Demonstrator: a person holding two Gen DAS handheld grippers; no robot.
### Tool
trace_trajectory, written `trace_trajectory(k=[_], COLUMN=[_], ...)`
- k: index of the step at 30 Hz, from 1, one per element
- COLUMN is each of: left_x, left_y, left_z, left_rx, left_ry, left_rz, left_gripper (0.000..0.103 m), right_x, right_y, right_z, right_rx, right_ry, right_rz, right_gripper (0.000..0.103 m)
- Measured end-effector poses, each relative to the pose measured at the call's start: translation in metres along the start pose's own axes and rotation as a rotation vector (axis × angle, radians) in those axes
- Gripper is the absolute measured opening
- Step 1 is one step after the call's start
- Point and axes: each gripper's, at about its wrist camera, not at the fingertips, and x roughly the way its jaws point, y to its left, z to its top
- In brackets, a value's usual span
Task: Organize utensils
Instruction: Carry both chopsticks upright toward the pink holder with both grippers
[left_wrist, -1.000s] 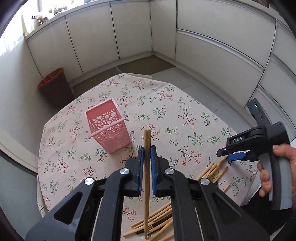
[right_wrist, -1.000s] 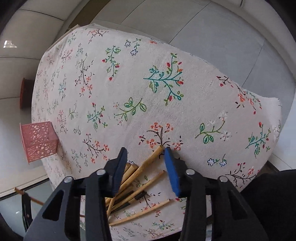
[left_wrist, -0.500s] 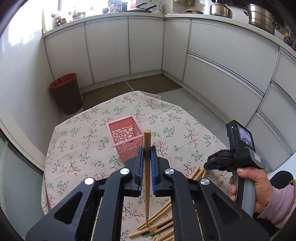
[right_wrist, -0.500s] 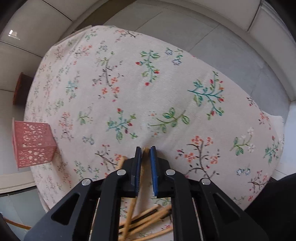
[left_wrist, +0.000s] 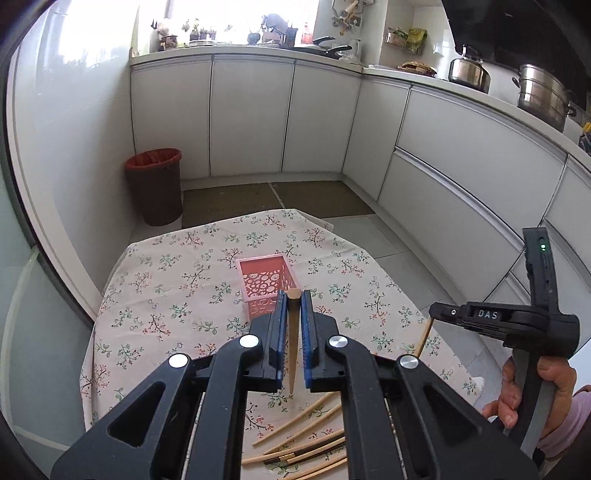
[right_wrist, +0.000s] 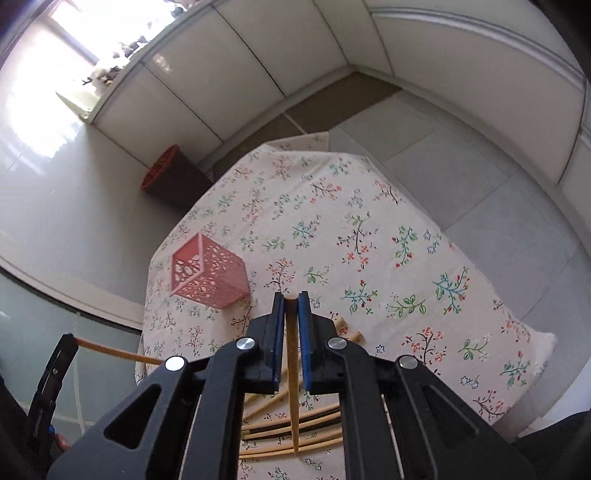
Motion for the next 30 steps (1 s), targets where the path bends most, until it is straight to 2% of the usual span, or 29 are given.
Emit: trace_trajectory(k=[9,30], left_x=[-0.024,-0.052], left_y=[-0.006,-0.008], left_z=[0.005,0.025], left_rx=[-0.029,-0.035], left_ry=[-0.047,-0.11], left_rz=[-0.022,-0.023], left_gripper=[0.007,0.007], right_x=[-0.059,-0.108], right_y=[0.018,0.029], right_z=[-0.006,0.011], right_rx=[-0.11,-0.12], right_ry=[-0.084,-0.164], right_rz=[0.052,0.124], right_gripper=[0.008,0.008])
